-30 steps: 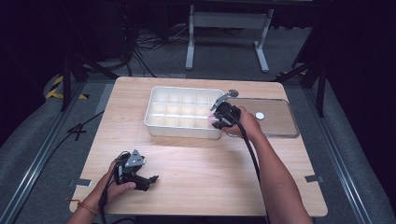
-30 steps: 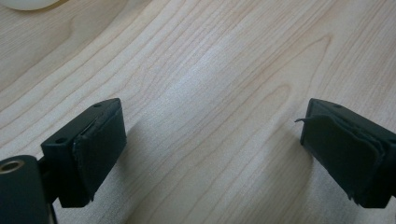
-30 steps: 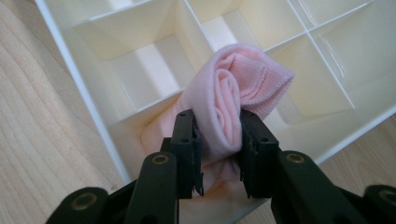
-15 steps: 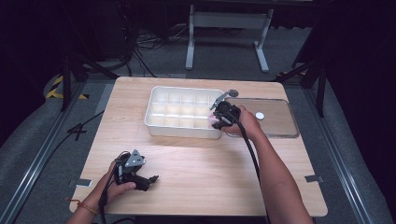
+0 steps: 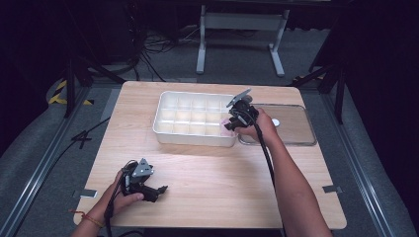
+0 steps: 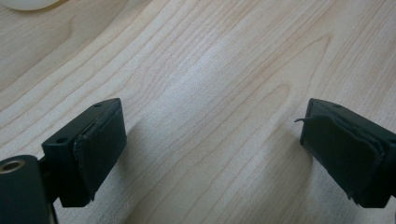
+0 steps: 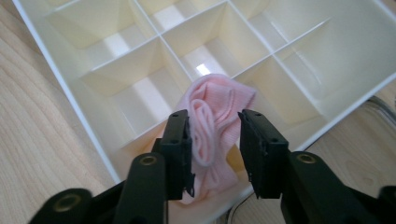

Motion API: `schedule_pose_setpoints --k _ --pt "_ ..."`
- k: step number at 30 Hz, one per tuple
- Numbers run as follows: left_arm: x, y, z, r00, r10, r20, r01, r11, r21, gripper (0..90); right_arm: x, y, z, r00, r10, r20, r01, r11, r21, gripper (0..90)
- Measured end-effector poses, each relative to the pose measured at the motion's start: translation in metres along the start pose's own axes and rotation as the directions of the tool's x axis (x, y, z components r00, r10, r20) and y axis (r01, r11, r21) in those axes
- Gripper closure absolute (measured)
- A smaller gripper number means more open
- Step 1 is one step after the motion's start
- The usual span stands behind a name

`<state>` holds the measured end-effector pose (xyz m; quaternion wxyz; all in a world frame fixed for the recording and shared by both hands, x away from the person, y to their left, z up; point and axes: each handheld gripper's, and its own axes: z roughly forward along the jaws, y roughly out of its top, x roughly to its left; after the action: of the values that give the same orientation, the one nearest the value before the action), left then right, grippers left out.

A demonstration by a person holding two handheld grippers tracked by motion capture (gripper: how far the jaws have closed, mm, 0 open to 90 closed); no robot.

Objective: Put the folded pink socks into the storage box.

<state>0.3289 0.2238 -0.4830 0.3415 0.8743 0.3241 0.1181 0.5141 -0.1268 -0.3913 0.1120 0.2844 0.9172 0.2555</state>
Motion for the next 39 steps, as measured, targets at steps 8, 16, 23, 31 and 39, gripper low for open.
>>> schedule_pose_setpoints --k 8,16,23,31,39 --pt "0.000 0.000 0.000 1.0000 -0.001 0.001 0.001 1.0000 0.001 7.1 0.004 0.000 0.012 1.0000 -0.007 -0.002 0.007 1.000 0.008 76.4" --pt "0.000 0.000 0.000 1.0000 -0.001 0.001 0.001 1.0000 0.001 7.1 0.010 0.000 0.007 0.9963 -0.086 0.006 0.086 0.996 0.025 78.8" --pt "0.000 0.000 0.000 1.0000 0.000 0.001 0.000 1.0000 0.001 7.1 0.014 0.003 0.009 0.9942 -0.108 0.005 0.107 0.992 0.062 79.7" --pt "0.000 0.000 0.000 1.0000 0.000 0.000 0.000 1.0000 0.001 7.1 0.014 0.001 0.018 0.9921 -0.123 -0.027 0.125 0.987 0.103 80.5" --pt "0.000 0.000 0.000 1.0000 0.000 0.001 0.000 1.0000 0.001 7.1 0.010 -0.004 0.025 0.9947 -0.087 -0.055 0.093 0.988 0.125 81.0"
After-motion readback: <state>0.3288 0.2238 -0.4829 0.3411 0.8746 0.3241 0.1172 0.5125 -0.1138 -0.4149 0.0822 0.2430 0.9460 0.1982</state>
